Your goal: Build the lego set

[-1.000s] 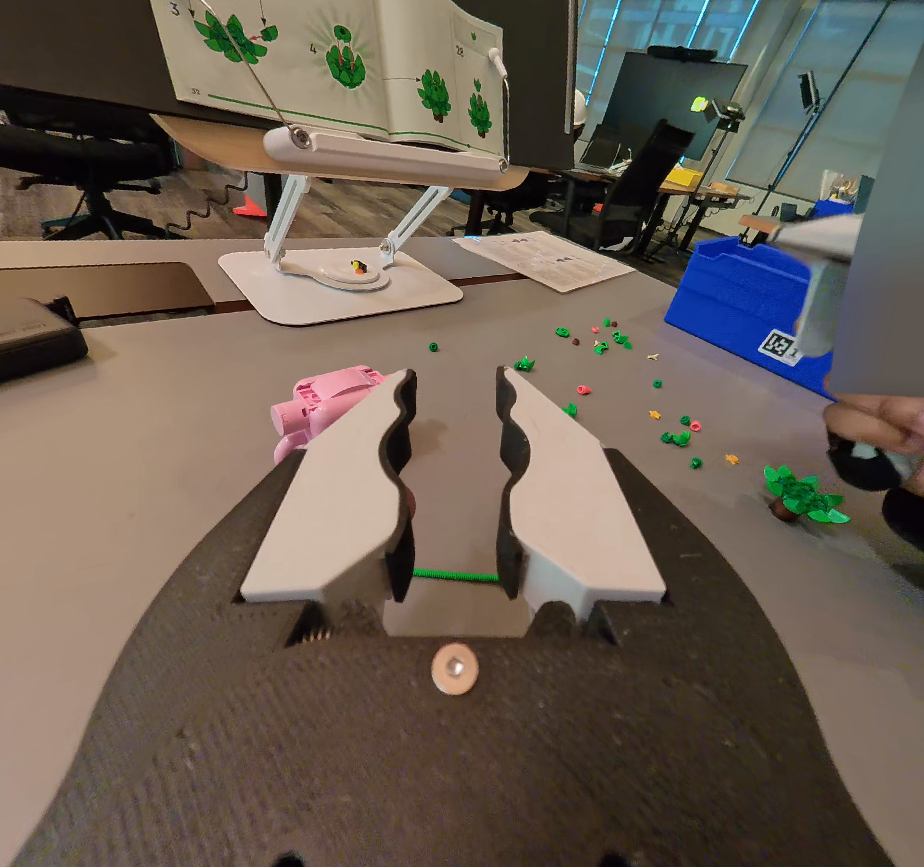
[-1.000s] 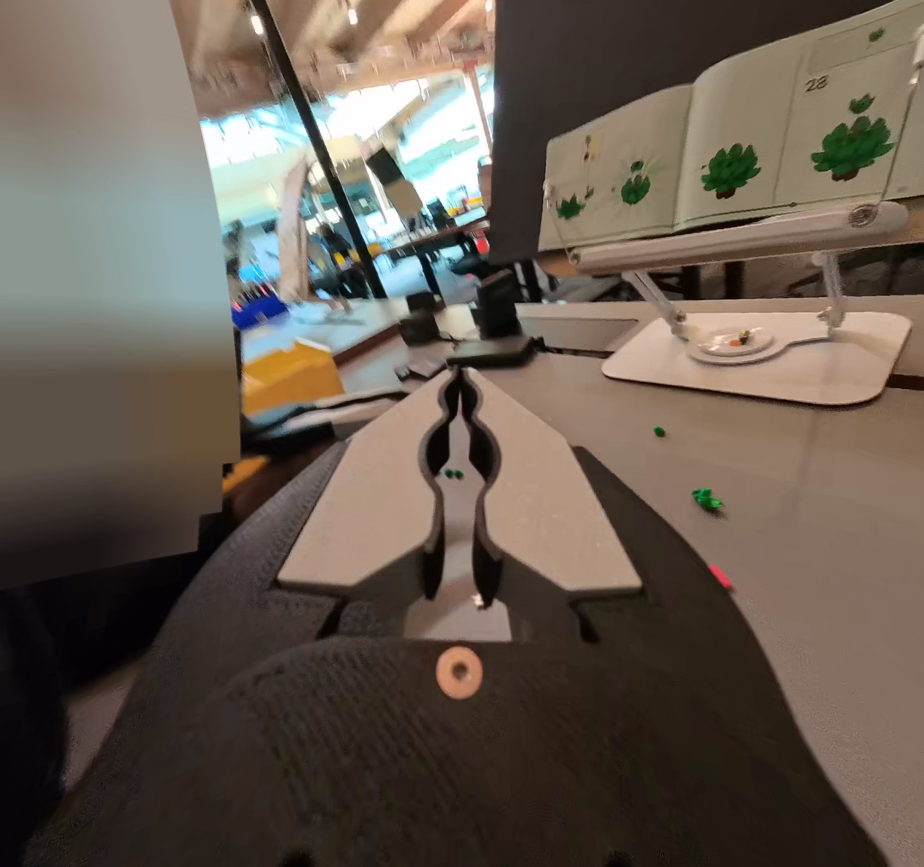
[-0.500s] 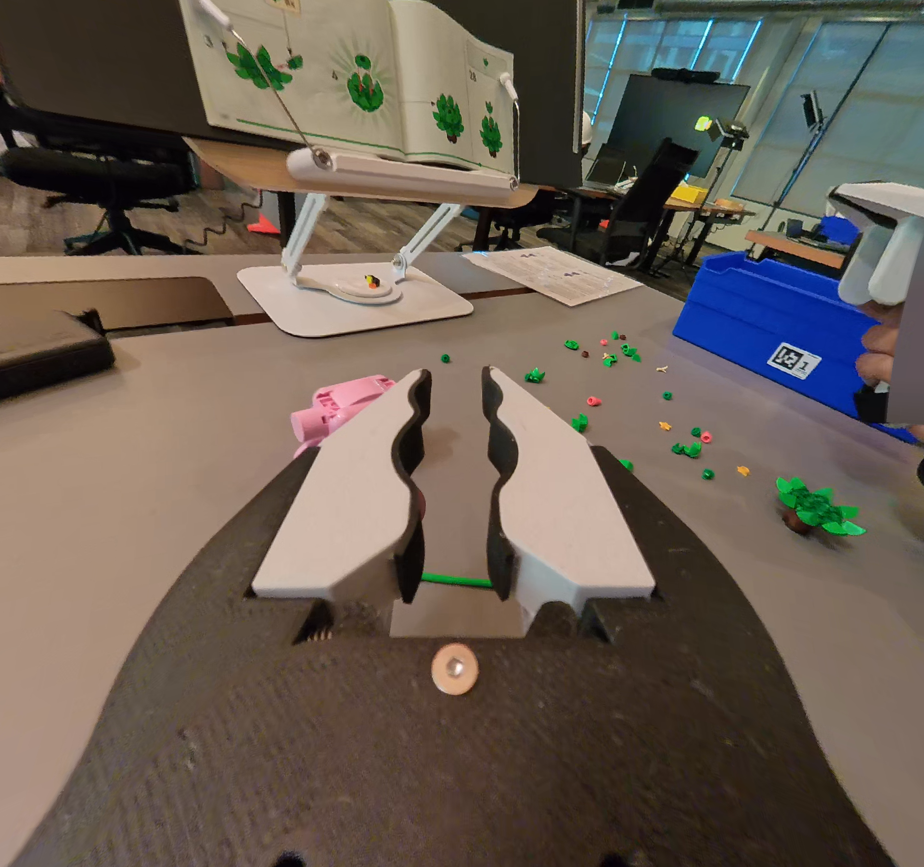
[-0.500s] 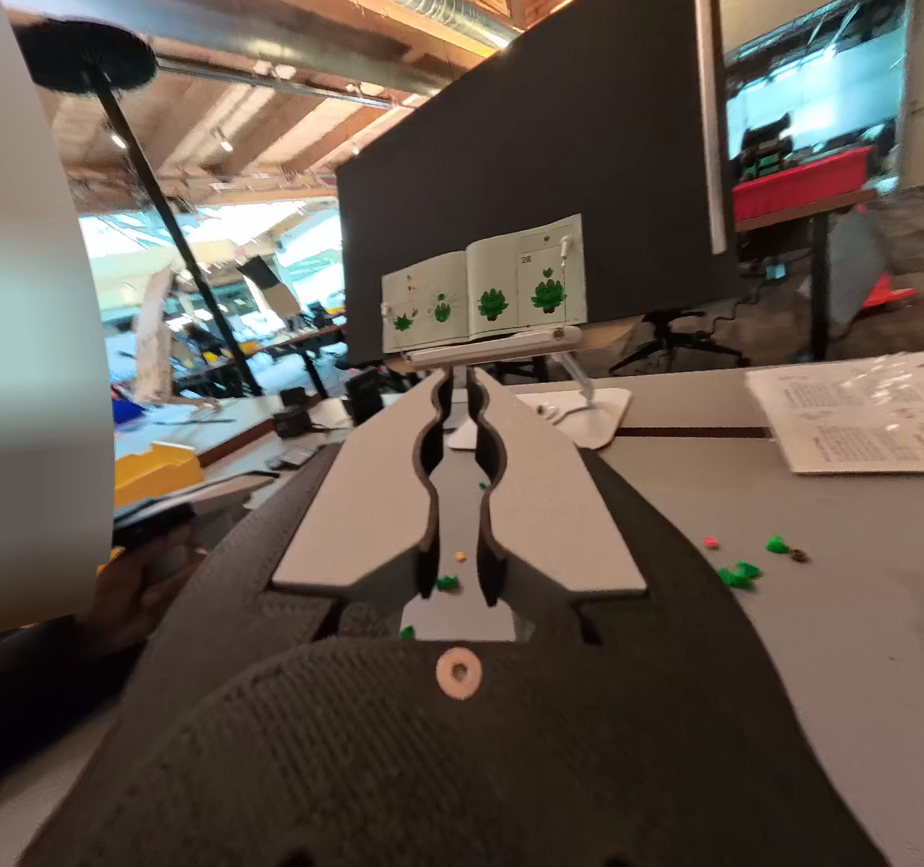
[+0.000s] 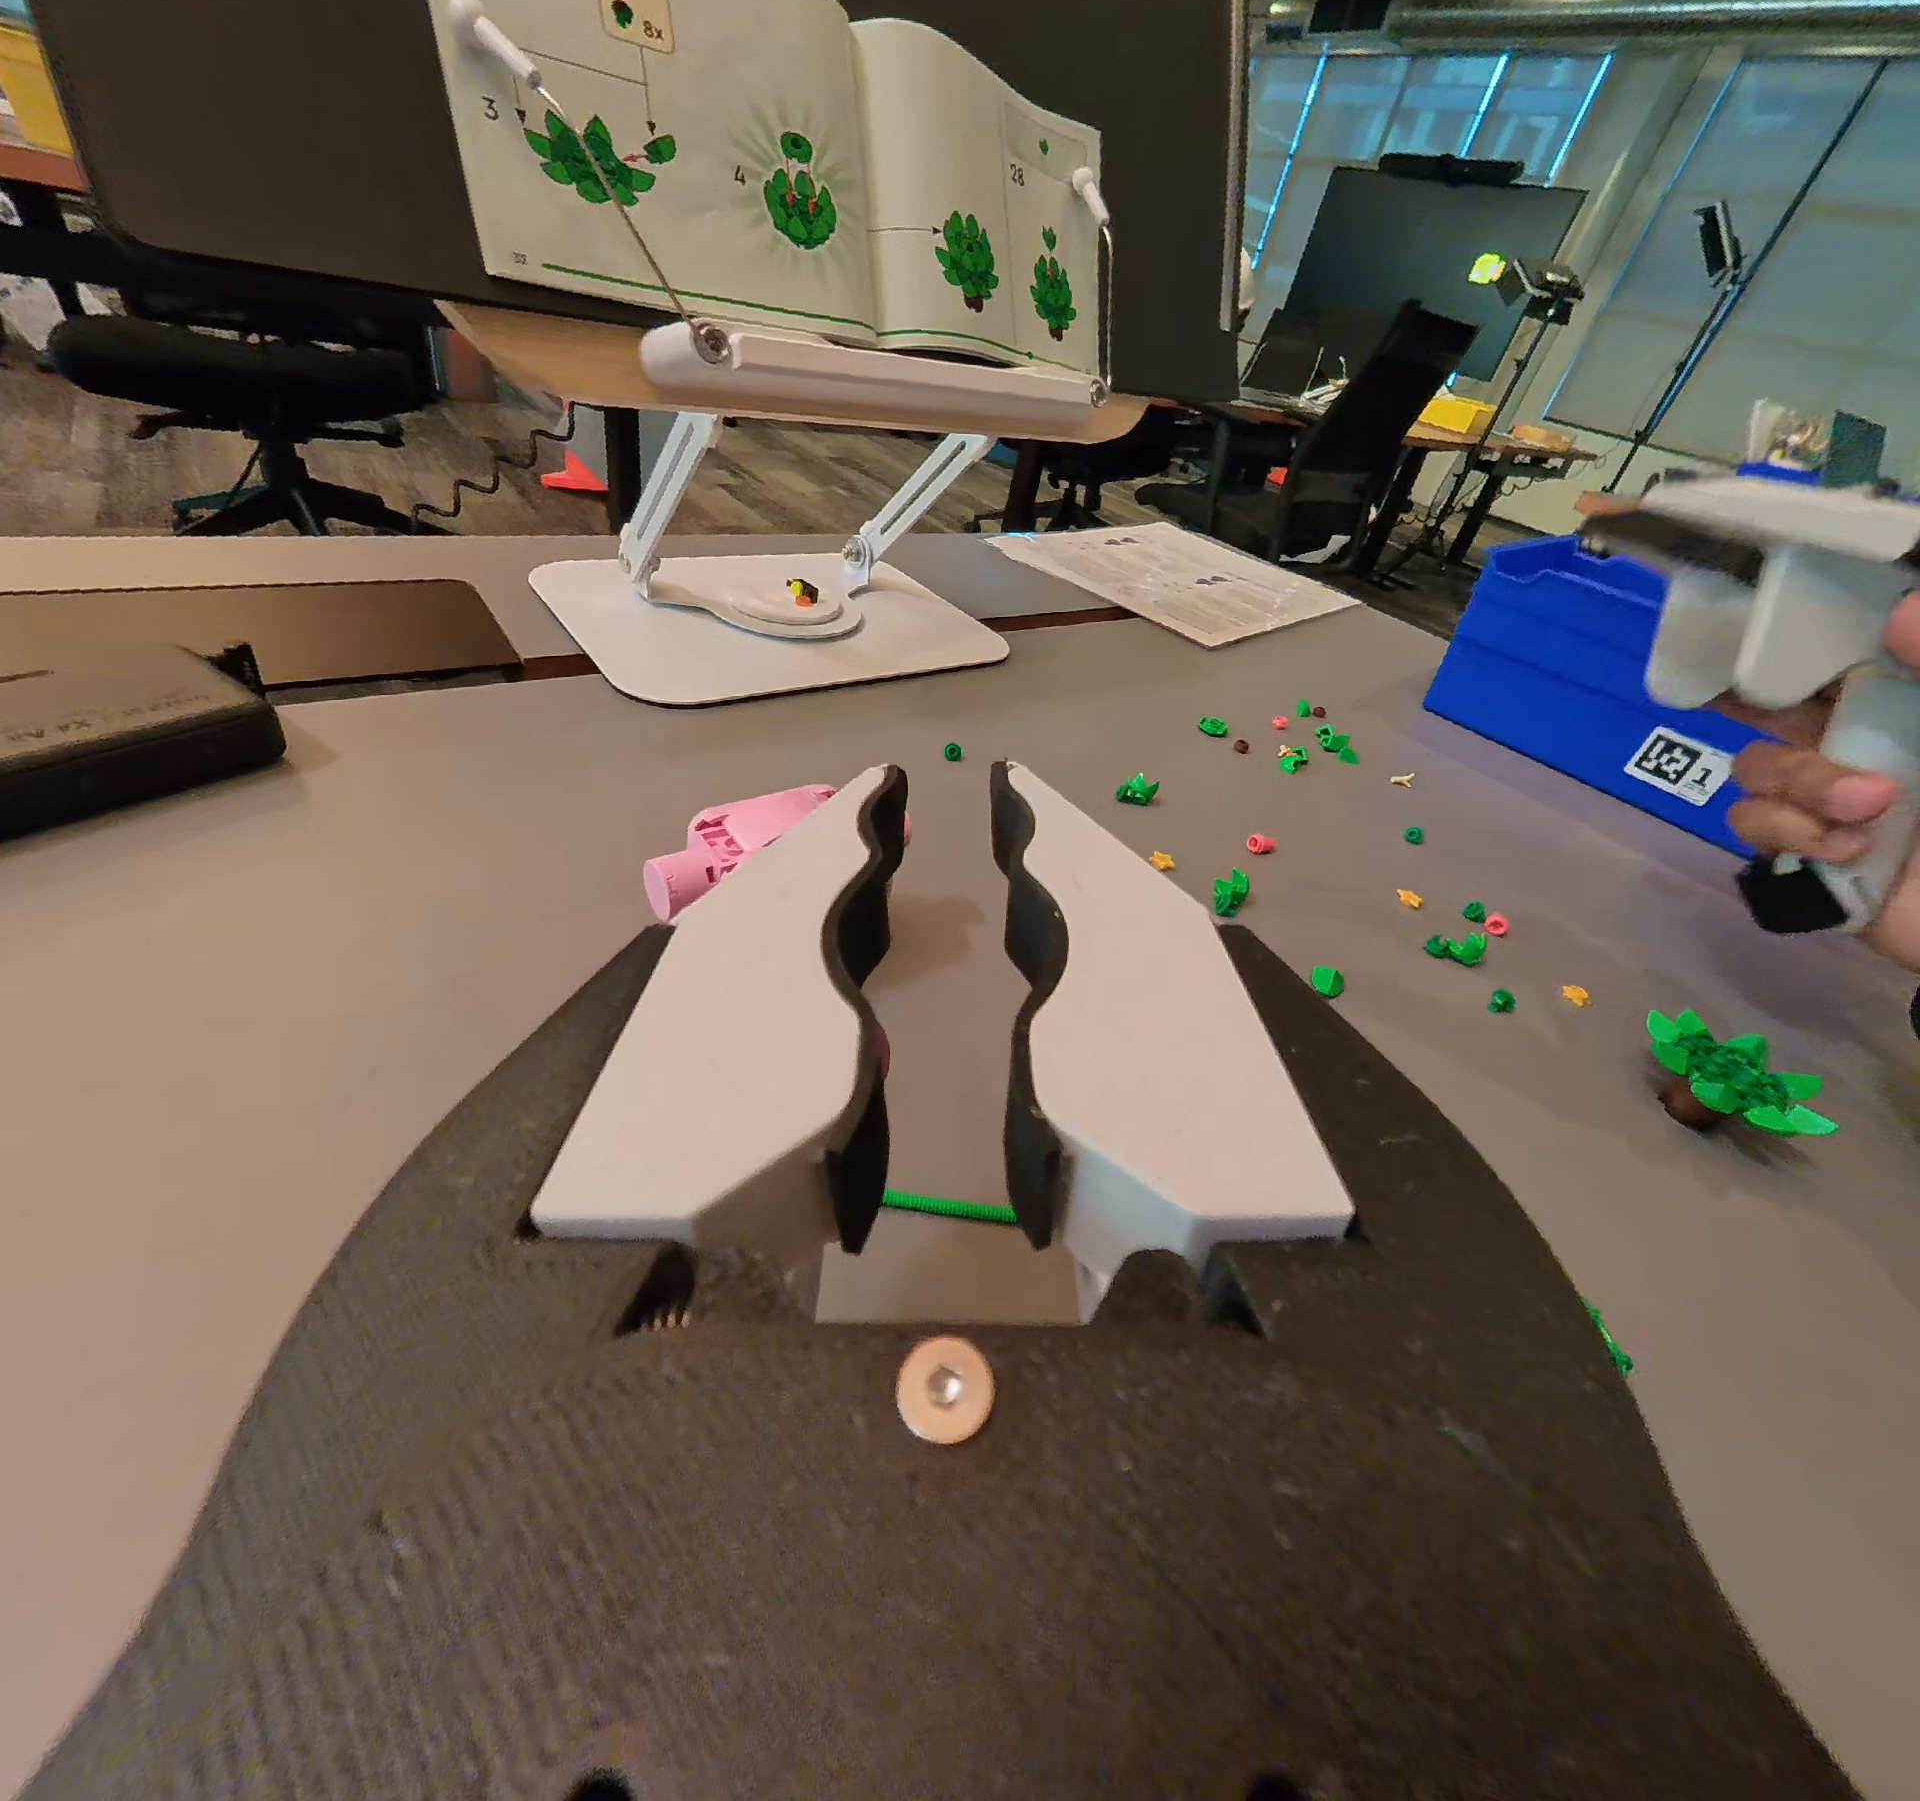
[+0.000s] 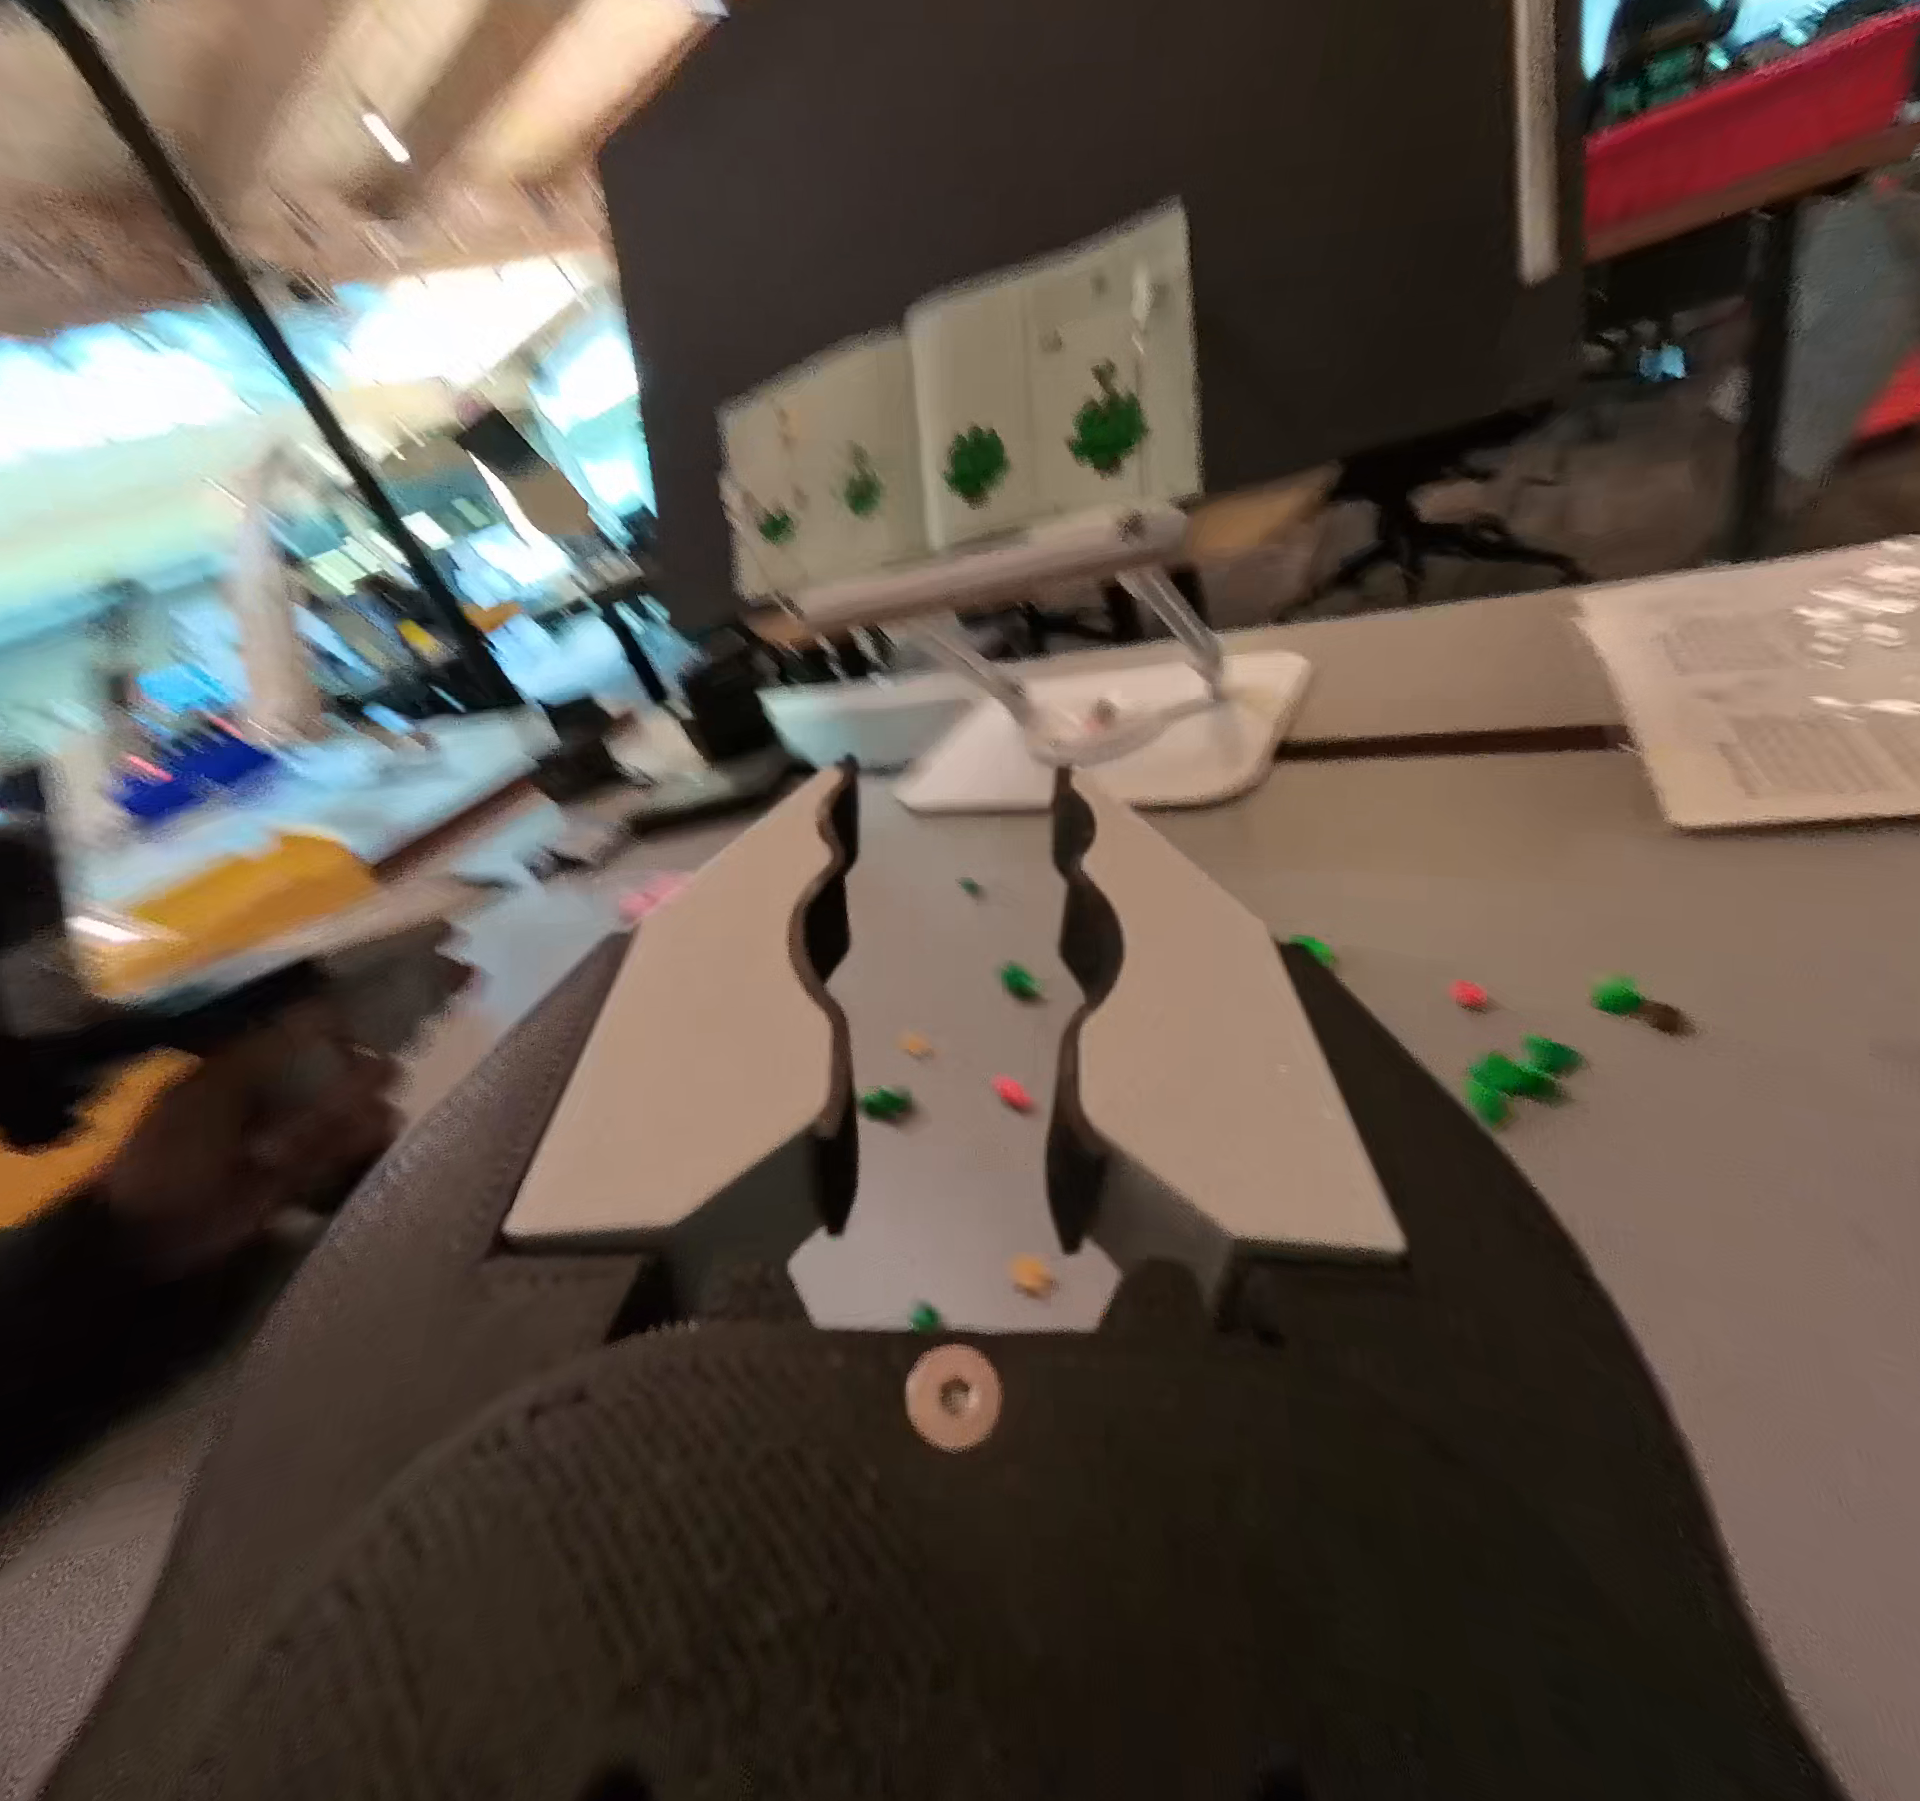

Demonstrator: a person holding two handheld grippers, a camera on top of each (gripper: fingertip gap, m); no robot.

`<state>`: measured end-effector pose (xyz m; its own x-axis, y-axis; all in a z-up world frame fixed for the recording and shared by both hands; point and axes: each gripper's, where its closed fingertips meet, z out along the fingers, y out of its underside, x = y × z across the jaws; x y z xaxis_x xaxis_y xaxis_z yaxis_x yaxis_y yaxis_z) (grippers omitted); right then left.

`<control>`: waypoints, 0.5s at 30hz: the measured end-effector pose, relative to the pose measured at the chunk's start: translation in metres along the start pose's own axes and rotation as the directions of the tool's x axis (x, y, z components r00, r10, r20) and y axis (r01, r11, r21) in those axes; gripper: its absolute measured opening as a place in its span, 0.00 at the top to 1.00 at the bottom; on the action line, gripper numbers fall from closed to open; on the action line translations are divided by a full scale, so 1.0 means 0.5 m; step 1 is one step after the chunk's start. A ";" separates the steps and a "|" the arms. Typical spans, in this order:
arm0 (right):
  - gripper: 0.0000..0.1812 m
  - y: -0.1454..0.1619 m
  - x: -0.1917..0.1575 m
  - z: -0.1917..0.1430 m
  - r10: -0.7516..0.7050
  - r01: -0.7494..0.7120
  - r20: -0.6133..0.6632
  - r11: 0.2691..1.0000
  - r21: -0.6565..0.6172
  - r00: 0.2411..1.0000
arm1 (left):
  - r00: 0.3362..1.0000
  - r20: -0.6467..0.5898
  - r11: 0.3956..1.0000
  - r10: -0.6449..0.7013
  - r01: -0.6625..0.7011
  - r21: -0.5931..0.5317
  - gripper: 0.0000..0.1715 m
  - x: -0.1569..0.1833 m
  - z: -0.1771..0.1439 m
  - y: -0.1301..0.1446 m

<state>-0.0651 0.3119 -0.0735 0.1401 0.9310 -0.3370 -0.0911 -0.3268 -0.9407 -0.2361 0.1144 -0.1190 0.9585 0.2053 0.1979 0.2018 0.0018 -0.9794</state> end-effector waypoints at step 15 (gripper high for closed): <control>0.76 0.226 0.230 0.165 -0.384 0.165 -0.180 0.710 -0.685 0.906 | 0.992 -0.037 0.992 -0.120 0.121 0.027 0.95 -0.017 -0.004 -0.005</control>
<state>-0.1408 0.3956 -0.2155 0.3391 0.9395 0.0487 0.6335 -0.1898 -0.7501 -0.2443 0.1106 -0.1182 0.9343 0.1671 0.3149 0.3103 0.0533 -0.9491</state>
